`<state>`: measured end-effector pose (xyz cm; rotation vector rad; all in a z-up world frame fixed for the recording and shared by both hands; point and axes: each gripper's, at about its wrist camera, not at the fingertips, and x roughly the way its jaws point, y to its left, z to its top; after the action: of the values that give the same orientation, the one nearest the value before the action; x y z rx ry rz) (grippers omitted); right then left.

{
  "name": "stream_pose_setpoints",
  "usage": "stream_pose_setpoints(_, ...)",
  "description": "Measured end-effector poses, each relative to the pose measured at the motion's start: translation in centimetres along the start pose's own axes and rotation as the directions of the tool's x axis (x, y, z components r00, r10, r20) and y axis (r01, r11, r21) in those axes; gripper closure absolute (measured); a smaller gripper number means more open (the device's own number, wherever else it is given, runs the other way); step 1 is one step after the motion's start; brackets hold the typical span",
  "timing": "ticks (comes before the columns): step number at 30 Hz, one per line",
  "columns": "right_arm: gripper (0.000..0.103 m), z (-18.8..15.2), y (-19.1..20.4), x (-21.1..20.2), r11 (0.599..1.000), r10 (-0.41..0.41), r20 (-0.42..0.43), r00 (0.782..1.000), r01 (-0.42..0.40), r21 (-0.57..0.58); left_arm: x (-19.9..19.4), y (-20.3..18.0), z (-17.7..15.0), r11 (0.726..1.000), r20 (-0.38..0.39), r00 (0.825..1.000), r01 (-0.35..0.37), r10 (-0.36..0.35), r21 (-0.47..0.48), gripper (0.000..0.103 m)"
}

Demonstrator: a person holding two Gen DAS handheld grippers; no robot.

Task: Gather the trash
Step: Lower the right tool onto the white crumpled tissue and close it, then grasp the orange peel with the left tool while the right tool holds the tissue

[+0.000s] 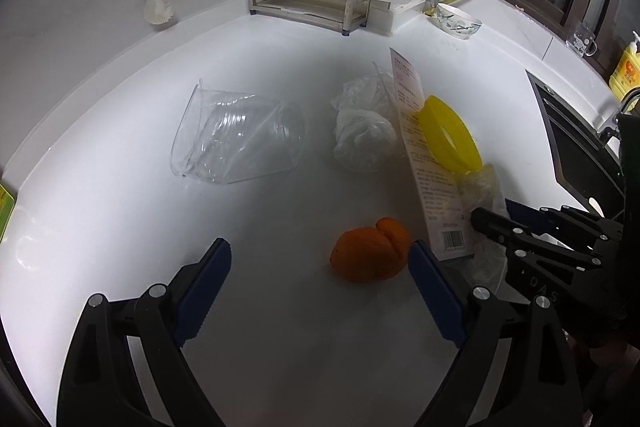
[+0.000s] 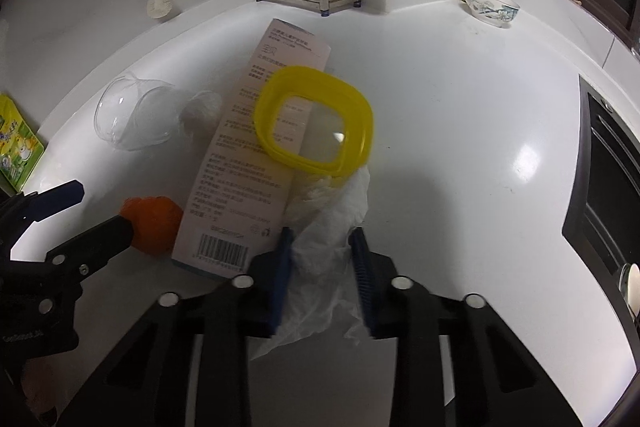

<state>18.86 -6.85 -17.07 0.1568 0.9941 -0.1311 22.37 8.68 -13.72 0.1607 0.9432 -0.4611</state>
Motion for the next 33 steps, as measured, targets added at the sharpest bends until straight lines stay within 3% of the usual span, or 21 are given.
stream_pose_setpoints(5,0.083,0.1,-0.3,-0.8,1.0,0.017,0.021,1.0,-0.017,0.005,0.2,-0.1,-0.1,1.0,-0.002,1.0,0.004,-0.004,-0.002,0.015)
stream_pose_setpoints(25,0.084,-1.0,-3.0,-2.8,0.996,0.043,0.026,0.999,-0.045,0.081,3.2,-0.8,-0.1,0.999,-0.014,1.0,0.017,-0.017,-0.027,0.013)
stream_pose_setpoints(27,0.084,-1.2,-2.9,-2.8,0.996,0.044,0.023,0.999,-0.045,0.081,3.3,-0.9,-0.1,0.999,-0.008,1.0,0.018,-0.018,-0.032,0.016)
stream_pose_setpoints(33,0.084,-1.3,-2.8,-3.3,0.996,0.042,0.031,0.999,-0.044,0.079,2.9,-1.3,0.1,0.999,0.0,0.999,0.047,-0.047,-0.026,0.042)
